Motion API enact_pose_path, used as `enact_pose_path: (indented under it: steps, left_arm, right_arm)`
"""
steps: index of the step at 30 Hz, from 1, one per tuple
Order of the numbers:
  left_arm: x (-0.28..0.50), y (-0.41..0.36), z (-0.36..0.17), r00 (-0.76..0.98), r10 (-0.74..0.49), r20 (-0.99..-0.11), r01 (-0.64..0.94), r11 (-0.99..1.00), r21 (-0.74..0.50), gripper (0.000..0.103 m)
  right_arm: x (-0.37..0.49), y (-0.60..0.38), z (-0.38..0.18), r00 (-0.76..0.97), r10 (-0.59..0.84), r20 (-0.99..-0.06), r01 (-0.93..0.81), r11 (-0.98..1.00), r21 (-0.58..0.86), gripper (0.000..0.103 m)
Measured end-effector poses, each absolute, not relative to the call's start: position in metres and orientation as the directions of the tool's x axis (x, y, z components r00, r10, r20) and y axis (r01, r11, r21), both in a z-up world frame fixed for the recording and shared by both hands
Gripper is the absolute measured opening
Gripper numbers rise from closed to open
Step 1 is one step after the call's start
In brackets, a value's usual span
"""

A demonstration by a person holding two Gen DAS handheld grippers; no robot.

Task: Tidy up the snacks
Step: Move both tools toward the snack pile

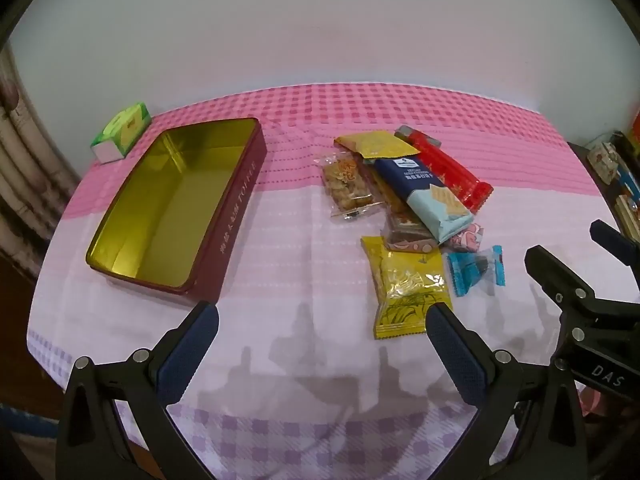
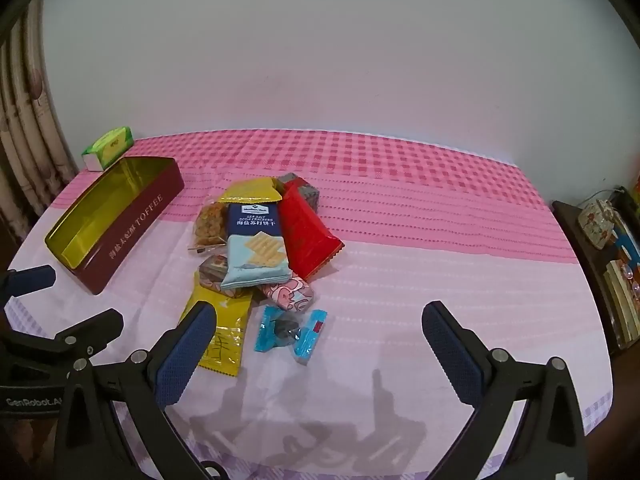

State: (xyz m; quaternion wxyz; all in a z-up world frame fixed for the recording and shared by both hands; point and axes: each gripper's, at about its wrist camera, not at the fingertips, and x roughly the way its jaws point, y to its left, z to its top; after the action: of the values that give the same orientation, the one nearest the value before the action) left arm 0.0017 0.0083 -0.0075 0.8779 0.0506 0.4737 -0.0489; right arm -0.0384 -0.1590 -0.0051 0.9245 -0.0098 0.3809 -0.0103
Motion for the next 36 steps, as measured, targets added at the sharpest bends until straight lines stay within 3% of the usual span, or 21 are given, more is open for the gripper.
enact_pose_path:
  steps: [36]
  left_arm:
    - [0.008,0.003,-0.021,0.516,0.0,-0.857,0.154,0.984,0.093,0.103]
  right_arm:
    - [-0.032,-0.169,-0.009,0.688,-0.035,-0.725,0.021,0.999,-0.028,0.102]
